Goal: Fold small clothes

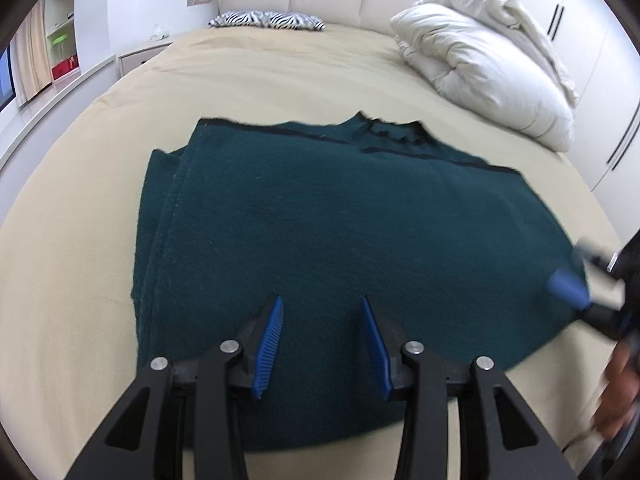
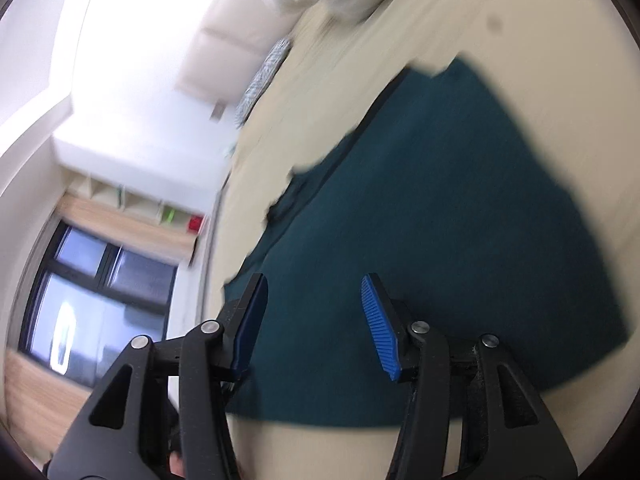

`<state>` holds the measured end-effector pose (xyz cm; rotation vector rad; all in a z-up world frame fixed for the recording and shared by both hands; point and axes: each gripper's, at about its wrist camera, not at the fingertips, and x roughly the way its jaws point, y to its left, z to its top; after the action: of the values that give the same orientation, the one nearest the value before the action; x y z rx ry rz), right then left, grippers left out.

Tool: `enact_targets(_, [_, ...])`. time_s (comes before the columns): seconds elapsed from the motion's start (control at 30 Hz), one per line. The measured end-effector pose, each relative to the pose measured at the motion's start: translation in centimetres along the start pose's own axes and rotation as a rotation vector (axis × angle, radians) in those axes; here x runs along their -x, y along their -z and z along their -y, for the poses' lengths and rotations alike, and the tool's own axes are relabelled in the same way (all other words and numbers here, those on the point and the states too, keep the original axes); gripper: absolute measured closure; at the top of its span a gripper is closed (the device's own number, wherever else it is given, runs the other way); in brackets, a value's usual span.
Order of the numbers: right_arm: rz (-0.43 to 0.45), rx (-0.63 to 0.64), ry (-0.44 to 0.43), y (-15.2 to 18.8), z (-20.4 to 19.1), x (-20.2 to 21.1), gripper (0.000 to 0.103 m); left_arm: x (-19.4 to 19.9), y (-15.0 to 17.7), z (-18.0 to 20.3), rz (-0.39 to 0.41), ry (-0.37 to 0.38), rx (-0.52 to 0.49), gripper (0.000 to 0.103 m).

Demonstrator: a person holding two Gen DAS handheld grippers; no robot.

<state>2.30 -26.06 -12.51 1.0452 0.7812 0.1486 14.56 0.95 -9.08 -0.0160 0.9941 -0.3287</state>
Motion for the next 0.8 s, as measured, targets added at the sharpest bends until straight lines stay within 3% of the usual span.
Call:
enact_targets(0.13, [-0.195, 0.076, 0.01, 4.1, -1.0, -3.6, 0.052, -0.2, 1.4, 1.2, -0.03, 0.005, -0.043, 0.057])
enact_targets(0.2, [-0.199, 0.055, 0.029, 4.5, 0.1, -4.4, 0.053, -0.9, 2.0, 0.5, -0.051, -0.004, -0.031, 0.057])
enact_targets(0.27, [-0.159, -0.023, -0.012, 3.9, 2.0, -3.1, 0.054, -0.7, 2.1, 0.1, -0.049, 0.0, -0.024, 0.058])
enact_targets(0.5, [0.041, -0.092, 0.113, 0.7, 6.8, 5.4, 0.053, 0.7, 2.6, -1.4, -0.037, 0.006, 0.015, 0.058])
enact_targets(0.63, [0.161, -0.159, 0.136, -0.6, 9.1, 10.4, 0.053, 2.2, 2.5, -2.2, -0.008, -0.024, 0.031, 0.058])
enact_targets(0.8, [0.255, -0.147, 0.205, -2.2, 9.4, 13.8, 0.043, 3.7, 1.2, -1.6, 0.037, -0.022, 0.013, 0.057])
